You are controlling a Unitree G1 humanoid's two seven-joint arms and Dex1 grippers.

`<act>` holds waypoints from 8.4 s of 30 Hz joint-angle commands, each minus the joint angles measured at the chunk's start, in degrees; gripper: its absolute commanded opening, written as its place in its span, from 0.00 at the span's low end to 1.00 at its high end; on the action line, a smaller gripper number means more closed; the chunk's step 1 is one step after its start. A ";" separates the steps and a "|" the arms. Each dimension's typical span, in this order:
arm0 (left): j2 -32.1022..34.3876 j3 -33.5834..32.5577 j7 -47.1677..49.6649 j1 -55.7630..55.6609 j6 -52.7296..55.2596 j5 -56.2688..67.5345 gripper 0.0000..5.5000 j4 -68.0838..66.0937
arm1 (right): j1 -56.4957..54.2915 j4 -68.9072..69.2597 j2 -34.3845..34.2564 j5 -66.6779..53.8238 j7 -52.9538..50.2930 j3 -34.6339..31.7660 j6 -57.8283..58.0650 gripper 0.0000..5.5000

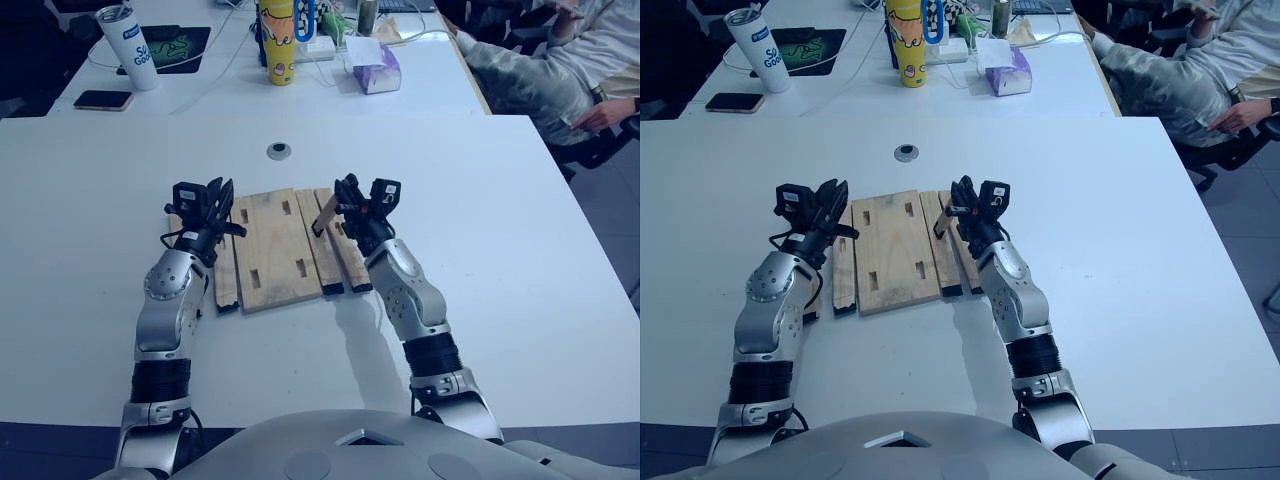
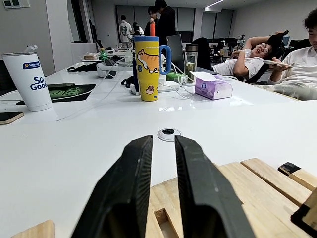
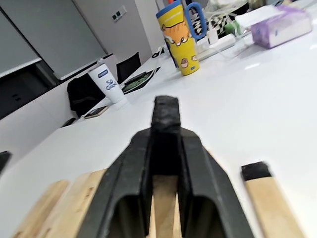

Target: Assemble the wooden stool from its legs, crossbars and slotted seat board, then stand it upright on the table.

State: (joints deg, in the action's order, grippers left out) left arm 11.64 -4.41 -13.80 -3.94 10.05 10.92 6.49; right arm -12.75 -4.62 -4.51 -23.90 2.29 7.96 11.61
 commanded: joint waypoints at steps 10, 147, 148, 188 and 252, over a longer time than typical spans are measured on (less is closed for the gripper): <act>-0.30 0.39 0.88 0.91 0.58 -0.79 0.15 1.59 | 4.97 1.33 4.00 13.09 -2.60 2.64 3.99 0.08; -15.00 3.36 18.02 11.11 -12.48 -7.74 0.15 2.98 | -0.56 24.64 36.16 -4.73 24.91 -2.39 65.31 0.82; -14.98 3.38 18.03 11.06 -12.50 -7.73 0.15 2.93 | -0.57 24.44 36.13 -4.54 24.86 -2.25 64.82 0.86; -10.83 1.83 10.60 0.57 -9.85 -3.86 0.15 -4.73 | -2.11 5.19 22.74 12.56 21.81 3.31 25.77 0.38; -15.75 -7.50 7.10 -6.62 18.11 45.73 0.19 0.28 | -4.66 14.23 27.77 3.97 46.90 0.46 8.25 0.52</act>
State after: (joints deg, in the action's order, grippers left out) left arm -3.44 -11.34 -7.62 -11.01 28.99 57.36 7.05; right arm -16.07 8.48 22.86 -18.70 48.28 9.08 19.51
